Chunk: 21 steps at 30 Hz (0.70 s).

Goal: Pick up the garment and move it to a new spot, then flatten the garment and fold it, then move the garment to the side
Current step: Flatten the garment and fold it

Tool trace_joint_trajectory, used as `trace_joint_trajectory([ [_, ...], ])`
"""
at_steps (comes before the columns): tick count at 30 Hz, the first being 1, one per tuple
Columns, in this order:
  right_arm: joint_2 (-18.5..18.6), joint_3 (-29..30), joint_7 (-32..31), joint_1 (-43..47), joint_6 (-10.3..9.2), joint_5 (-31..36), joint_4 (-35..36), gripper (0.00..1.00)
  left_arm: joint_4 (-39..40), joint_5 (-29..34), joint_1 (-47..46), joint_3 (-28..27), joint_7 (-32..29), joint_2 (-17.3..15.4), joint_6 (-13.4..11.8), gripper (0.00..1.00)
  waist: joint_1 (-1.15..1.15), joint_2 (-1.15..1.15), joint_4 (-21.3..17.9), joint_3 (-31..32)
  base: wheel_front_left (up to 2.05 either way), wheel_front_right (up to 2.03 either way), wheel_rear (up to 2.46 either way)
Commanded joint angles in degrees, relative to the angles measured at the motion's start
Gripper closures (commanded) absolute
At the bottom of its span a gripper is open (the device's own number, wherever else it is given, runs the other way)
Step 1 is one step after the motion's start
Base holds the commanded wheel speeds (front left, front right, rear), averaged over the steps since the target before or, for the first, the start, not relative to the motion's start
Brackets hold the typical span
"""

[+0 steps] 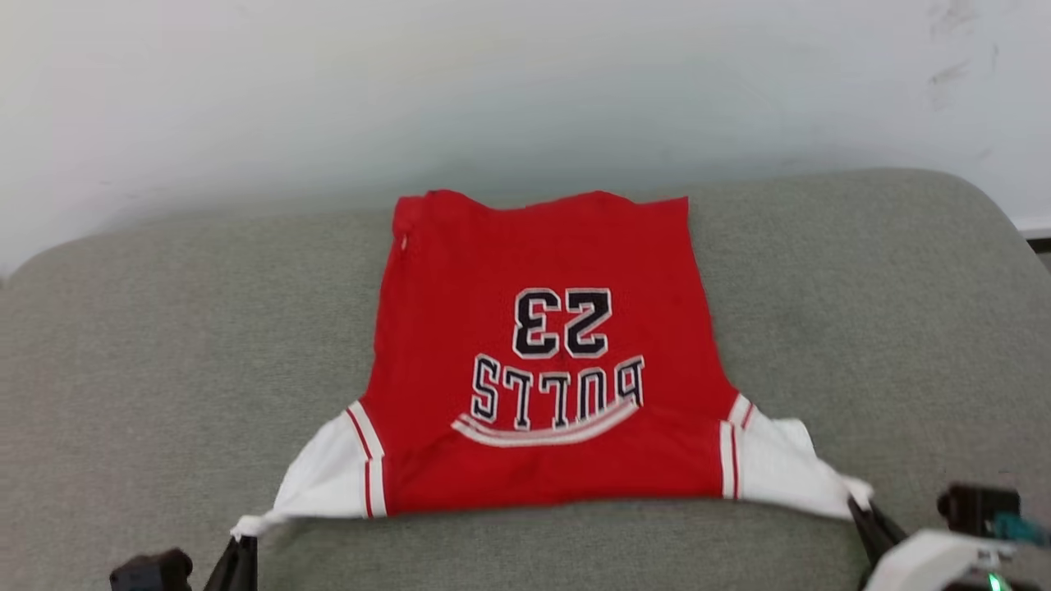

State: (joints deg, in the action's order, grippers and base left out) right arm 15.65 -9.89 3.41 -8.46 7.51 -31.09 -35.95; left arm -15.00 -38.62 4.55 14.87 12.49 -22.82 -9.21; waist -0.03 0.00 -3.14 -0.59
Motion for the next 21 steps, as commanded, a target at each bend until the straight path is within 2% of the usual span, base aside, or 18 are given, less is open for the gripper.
trace_joint_trajectory([
  [1,-0.3,0.8,-0.1,1.7,-0.04,0.5,0.7,1.00,0.8,-0.2,1.0,-0.1,-0.2,-0.5,-0.6,1.00,0.03,0.00,0.9,0.7,0.00,0.00,0.00],
  [5,-2.0,5.6,-1.5,9.6,-0.04,4.2,5.1,1.00,5.7,0.1,5.4,-0.3,-1.8,-1.5,-3.1,1.00,0.03,0.00,1.7,1.1,0.00,0.00,0.00],
  [6,-2.5,6.7,-1.8,11.0,-0.05,5.3,6.2,0.93,6.7,0.2,6.0,-0.2,-2.1,-1.7,-3.4,1.00,0.03,0.00,1.9,1.1,0.00,0.00,0.00],
  [8,-4.4,8.5,-3.0,13.0,-0.04,6.9,8.4,0.62,8.4,0.6,6.9,0.0,-2.6,-2.1,-4.1,1.00,0.03,0.00,2.2,1.1,0.00,0.00,0.00],
  [9,-5.0,9.1,-3.6,13.7,-0.04,7.6,9.6,0.38,9.2,0.7,7.2,0.2,-2.9,-2.2,-4.2,1.00,0.03,0.00,2.5,1.0,0.00,0.00,0.00],
  [10,-5.5,9.8,-4.0,14.1,-0.04,8.0,11.0,0.00,10.0,1.1,7.2,0.5,-3.1,-2.4,-4.4,1.00,0.03,0.00,2.7,0.9,0.00,0.00,0.00],
  [15,-7.0,13.2,-3.3,11.9,-0.04,9.7,18.4,0.00,13.7,2.7,5.6,2.2,-4.3,-2.7,-4.9,1.00,0.03,0.00,4.1,-0.6,0.00,0.00,0.00],
  [21,-6.0,18.3,-6.7,0.0,-0.03,9.0,21.1,0.00,18.3,4.8,2.5,3.4,-4.5,-2.5,-5.5,1.00,0.03,0.00,6.7,-5.7,0.00,0.00,0.00],
])
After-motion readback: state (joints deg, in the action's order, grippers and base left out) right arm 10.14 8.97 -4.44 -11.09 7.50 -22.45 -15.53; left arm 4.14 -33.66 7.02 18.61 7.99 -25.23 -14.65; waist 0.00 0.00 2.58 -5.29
